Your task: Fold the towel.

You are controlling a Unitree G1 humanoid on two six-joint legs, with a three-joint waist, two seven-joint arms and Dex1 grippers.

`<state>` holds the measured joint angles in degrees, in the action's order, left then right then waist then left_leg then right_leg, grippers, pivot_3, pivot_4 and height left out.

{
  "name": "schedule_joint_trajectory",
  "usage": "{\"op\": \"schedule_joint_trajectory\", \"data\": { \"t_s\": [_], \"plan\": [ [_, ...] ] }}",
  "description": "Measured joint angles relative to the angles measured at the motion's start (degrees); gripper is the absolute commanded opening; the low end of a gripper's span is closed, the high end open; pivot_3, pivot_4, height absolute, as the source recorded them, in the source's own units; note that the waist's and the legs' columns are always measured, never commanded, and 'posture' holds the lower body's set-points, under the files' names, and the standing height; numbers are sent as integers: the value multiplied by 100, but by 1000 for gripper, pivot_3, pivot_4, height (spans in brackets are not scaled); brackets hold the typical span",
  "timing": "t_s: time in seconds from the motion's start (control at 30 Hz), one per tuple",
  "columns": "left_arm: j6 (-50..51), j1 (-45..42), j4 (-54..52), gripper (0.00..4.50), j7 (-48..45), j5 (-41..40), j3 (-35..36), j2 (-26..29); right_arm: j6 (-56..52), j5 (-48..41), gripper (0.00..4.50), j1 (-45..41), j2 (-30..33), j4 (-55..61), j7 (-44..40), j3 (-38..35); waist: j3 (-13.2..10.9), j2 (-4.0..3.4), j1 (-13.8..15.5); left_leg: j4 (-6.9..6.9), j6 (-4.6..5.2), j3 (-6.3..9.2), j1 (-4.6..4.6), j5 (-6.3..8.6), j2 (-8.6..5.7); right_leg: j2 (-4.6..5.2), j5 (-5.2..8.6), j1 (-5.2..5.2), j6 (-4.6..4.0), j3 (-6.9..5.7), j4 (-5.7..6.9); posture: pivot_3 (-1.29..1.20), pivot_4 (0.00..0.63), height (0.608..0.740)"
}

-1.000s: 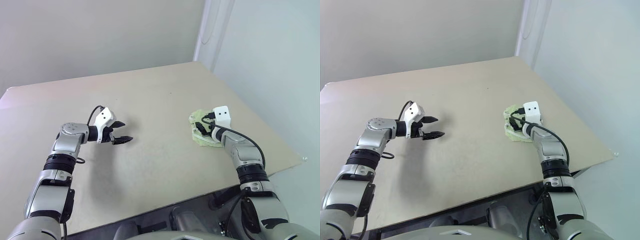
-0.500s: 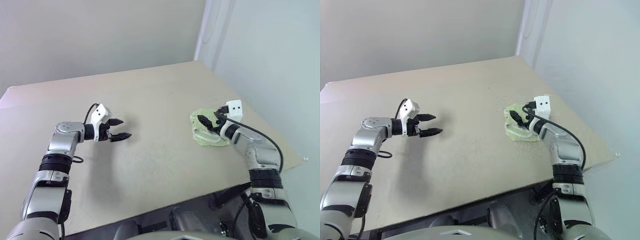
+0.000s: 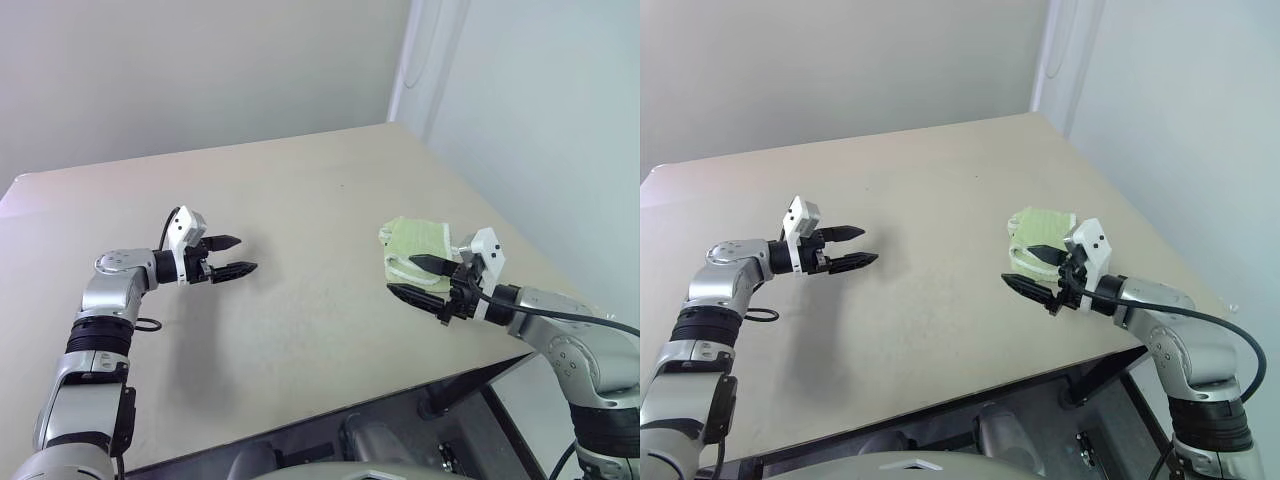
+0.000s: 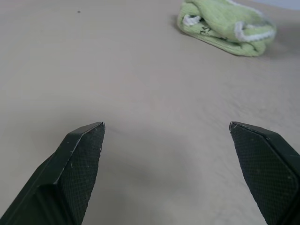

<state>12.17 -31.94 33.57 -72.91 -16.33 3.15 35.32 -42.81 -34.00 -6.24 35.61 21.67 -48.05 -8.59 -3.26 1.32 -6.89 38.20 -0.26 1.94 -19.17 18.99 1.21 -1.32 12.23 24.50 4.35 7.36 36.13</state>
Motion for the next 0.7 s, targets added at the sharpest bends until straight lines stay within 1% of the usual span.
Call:
{"op": "schedule_joint_trajectory", "data": {
  "t_s": [0.07,0.2,0.37,0.47,0.7],
  "plan": [
    [29,36,-36,4500,-96,-55,19,107,32,-37,4450,91,70,79,-163,97,0,0,3,0,0,0,0,0,0,0,1,0,0,0,-1,0,0,740],
    [264,328,-473,4500,-323,-268,66,279,204,-78,4450,319,296,83,-539,137,0,0,5,0,0,-3,-7,0,0,3,2,0,2,1,-9,0,0,740],
    [476,769,-1112,4500,-546,-462,65,427,452,-56,4450,370,638,-10,-912,127,-2,5,11,0,0,-3,-5,0,0,3,2,1,1,0,-8,0,0,740],
    [498,816,-1444,4500,-600,-572,66,461,654,57,4450,265,648,-259,-972,152,-3,9,14,2,-1,-4,1,0,0,3,2,-2,1,0,-6,0,0,740],
    [607,829,-1763,4500,-641,-798,65,488,880,205,4450,14,592,-659,-958,236,-5,8,5,1,0,-4,-2,0,1,2,3,-1,0,1,-9,0,0,740]
  ]
}}
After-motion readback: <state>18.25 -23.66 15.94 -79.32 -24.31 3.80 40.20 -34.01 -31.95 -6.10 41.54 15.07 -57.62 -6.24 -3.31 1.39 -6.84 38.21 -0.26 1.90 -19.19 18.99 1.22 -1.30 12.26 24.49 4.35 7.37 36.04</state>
